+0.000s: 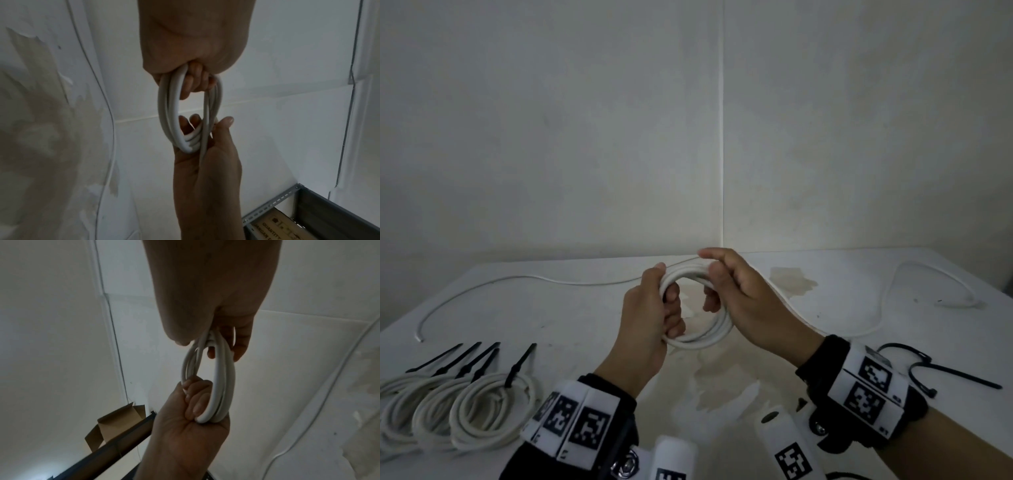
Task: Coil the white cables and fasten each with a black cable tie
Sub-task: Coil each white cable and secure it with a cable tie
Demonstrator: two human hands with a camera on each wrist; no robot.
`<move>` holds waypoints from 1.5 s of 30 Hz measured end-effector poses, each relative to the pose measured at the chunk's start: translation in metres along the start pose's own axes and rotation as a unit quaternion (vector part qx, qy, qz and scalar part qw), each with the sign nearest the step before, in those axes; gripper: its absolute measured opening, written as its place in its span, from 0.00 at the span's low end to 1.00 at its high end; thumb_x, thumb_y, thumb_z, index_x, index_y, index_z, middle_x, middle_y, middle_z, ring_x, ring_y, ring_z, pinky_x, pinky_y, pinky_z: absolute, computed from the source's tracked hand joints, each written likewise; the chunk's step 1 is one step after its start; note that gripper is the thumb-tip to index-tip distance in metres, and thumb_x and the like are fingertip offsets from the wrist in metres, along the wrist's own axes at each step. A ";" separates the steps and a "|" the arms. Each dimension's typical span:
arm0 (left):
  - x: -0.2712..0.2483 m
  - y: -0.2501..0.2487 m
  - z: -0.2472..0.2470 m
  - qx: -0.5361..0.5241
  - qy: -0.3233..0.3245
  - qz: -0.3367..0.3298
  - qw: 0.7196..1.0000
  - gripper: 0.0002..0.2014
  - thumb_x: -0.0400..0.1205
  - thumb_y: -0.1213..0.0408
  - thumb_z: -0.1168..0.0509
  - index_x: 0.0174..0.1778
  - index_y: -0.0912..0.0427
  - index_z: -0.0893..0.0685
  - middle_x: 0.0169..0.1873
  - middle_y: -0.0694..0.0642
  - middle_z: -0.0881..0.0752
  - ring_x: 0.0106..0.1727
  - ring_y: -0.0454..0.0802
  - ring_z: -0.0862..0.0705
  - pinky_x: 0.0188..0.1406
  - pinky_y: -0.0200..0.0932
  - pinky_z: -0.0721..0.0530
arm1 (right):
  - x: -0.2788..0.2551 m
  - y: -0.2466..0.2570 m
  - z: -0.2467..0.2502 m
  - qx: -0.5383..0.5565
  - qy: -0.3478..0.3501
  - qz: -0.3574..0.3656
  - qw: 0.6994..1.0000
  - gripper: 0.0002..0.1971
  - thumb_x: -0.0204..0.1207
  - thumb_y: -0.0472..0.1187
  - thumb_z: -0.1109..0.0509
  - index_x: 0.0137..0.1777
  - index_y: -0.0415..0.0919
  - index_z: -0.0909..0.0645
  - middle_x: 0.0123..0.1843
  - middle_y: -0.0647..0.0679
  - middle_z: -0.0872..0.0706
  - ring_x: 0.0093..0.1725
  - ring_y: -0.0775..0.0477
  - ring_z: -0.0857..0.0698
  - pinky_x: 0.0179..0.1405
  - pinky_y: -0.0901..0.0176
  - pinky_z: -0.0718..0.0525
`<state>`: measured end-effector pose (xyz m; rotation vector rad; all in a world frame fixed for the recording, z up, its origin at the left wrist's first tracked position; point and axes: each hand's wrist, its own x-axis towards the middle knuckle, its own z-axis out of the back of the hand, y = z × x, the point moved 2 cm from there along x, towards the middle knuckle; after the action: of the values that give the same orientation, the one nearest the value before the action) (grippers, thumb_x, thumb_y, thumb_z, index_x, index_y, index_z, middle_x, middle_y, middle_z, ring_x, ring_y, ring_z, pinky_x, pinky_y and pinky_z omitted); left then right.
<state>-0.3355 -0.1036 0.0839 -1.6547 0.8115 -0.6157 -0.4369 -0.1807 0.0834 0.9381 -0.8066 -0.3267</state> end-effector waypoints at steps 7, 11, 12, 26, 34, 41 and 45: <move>0.001 -0.005 0.002 0.082 0.101 -0.024 0.991 0.19 0.85 0.65 0.50 0.34 0.67 0.20 0.17 0.54 0.29 0.16 0.45 0.32 0.22 0.41 0.21 | 0.003 -0.002 0.006 -0.093 0.004 0.014 0.996 0.09 0.83 0.46 0.45 0.48 0.45 0.25 0.30 0.57 0.26 0.28 0.59 0.26 0.32 0.66 0.28; 0.004 -0.011 0.004 0.202 0.136 -0.001 0.970 0.21 0.85 0.61 0.50 0.37 0.68 0.16 0.22 0.56 0.20 0.20 0.47 0.23 0.30 0.43 0.18 | 0.007 0.002 0.007 -0.164 0.078 0.018 0.983 0.09 0.84 0.46 0.45 0.43 0.48 0.28 0.32 0.57 0.24 0.31 0.60 0.25 0.34 0.65 0.29; 0.004 -0.010 0.003 0.234 0.139 0.001 0.962 0.25 0.86 0.55 0.51 0.36 0.66 0.17 0.19 0.53 0.23 0.19 0.46 0.25 0.28 0.41 0.19 | 0.007 0.003 0.008 -0.169 0.086 0.017 0.982 0.08 0.84 0.46 0.45 0.44 0.47 0.29 0.34 0.55 0.22 0.32 0.57 0.24 0.36 0.62 0.27; 0.006 0.010 -0.005 0.050 0.025 -0.039 0.998 0.22 0.85 0.50 0.46 0.28 0.59 0.28 0.19 0.49 0.33 0.16 0.42 0.35 0.20 0.37 0.28 | 0.000 -0.001 0.005 0.033 0.010 -0.041 0.999 0.11 0.85 0.44 0.50 0.47 0.42 0.27 0.34 0.49 0.24 0.27 0.55 0.20 0.32 0.61 0.21; 0.005 0.004 -0.006 0.138 0.151 0.042 0.978 0.29 0.85 0.48 0.52 0.27 0.64 0.21 0.17 0.55 0.24 0.22 0.52 0.23 0.35 0.46 0.19 | -0.002 -0.001 0.018 -0.126 0.083 0.009 0.988 0.14 0.84 0.45 0.48 0.48 0.36 0.26 0.28 0.55 0.29 0.27 0.59 0.28 0.29 0.69 0.30; -0.003 0.016 -0.024 0.085 0.090 0.010 0.992 0.21 0.84 0.51 0.43 0.27 0.59 0.28 0.18 0.49 0.35 0.17 0.42 0.39 0.19 0.36 0.35 | -0.013 -0.008 0.023 -0.017 0.057 -0.051 0.997 0.17 0.84 0.44 0.49 0.58 0.35 0.24 0.35 0.53 0.21 0.30 0.57 0.23 0.33 0.70 0.25; 0.001 0.017 -0.028 0.045 0.067 0.009 0.997 0.22 0.84 0.51 0.44 0.25 0.58 0.32 0.14 0.45 0.37 0.15 0.42 0.39 0.18 0.35 0.34 | -0.017 -0.009 0.029 0.035 0.060 -0.072 0.995 0.16 0.85 0.43 0.51 0.64 0.41 0.25 0.42 0.54 0.18 0.32 0.60 0.20 0.36 0.70 0.23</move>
<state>-0.3594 -0.1232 0.0732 -1.5360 0.8819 -0.7465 -0.4684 -0.1933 0.0778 1.0746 -0.6443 -0.3657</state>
